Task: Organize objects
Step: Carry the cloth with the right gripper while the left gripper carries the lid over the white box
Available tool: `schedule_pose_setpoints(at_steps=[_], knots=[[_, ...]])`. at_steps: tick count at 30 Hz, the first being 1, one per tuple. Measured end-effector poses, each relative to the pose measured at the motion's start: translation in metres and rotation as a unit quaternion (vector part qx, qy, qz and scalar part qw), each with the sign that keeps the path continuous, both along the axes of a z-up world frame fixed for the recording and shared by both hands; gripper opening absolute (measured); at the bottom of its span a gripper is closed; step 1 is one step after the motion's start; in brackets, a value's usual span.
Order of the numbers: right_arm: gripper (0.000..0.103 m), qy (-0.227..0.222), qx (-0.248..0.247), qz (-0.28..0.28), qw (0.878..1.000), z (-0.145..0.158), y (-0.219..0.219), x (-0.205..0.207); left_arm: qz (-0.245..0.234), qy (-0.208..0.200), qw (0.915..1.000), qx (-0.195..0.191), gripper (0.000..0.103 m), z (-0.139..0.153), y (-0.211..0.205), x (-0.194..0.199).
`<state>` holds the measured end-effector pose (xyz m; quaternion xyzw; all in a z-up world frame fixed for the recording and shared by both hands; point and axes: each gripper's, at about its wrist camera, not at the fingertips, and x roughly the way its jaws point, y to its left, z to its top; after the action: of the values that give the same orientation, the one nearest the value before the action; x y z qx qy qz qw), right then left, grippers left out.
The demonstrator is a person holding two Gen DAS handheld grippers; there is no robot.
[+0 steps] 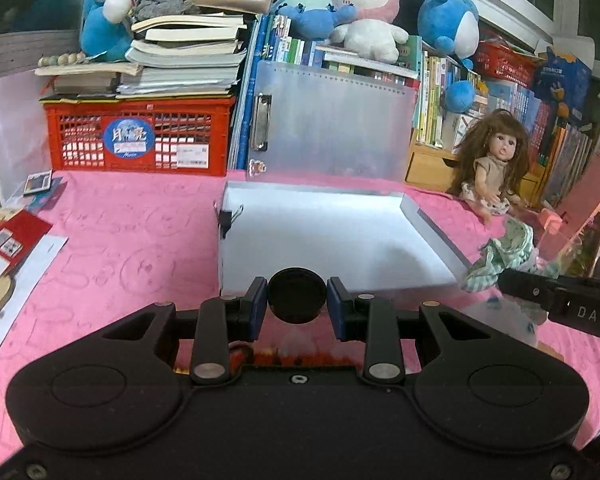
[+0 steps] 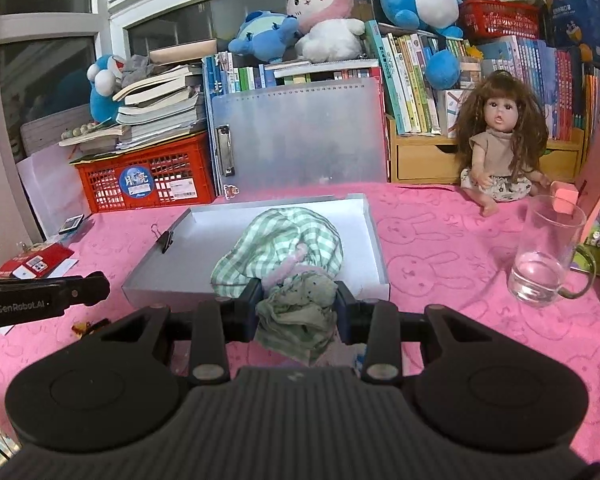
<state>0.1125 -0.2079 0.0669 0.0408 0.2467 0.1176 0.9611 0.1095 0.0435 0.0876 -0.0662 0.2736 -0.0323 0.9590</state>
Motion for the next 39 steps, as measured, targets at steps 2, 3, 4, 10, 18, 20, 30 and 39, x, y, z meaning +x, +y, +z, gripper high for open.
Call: schedule_pose_setpoints(at_steps=[2, 3, 4, 10, 18, 20, 30, 39], knots=[[0.042, 0.005, 0.004, -0.006, 1.0, 0.0, -0.001, 0.009, -0.001, -0.001, 1.0, 0.0, 0.03, 0.0, -0.001, 0.009], [0.042, 0.007, 0.006, -0.008, 1.0, 0.0, -0.001, 0.012, -0.002, 0.0, 1.0, 0.0, 0.03, 0.0, -0.002, 0.015], [0.042, 0.008, 0.007, -0.01, 1.0, 0.0, -0.001, 0.017, -0.002, 0.001, 1.0, 0.0, 0.03, 0.0, -0.002, 0.021], [0.042, 0.013, 0.004, -0.015, 1.0, 0.002, -0.001, 0.043, -0.005, 0.011, 0.9999, 0.001, 0.03, -0.002, -0.007, 0.056], [0.042, 0.024, -0.008, -0.025, 0.999, -0.003, 0.001, 0.081, -0.002, 0.023, 0.9997, -0.007, 0.03, -0.009, -0.011, 0.101], [0.042, 0.025, -0.009, -0.025, 0.999, -0.005, 0.002, 0.091, 0.004, 0.032, 0.9994, -0.011, 0.03, -0.011, -0.012, 0.113], [0.042, 0.066, 0.003, -0.034, 0.997, -0.023, 0.011, 0.146, 0.023, 0.066, 0.9975, 0.008, 0.03, -0.036, -0.025, 0.169], [0.042, 0.11, -0.006, -0.028, 0.994, -0.037, 0.016, 0.163, 0.029, 0.103, 0.9942, 0.006, 0.031, -0.058, -0.03, 0.189]])
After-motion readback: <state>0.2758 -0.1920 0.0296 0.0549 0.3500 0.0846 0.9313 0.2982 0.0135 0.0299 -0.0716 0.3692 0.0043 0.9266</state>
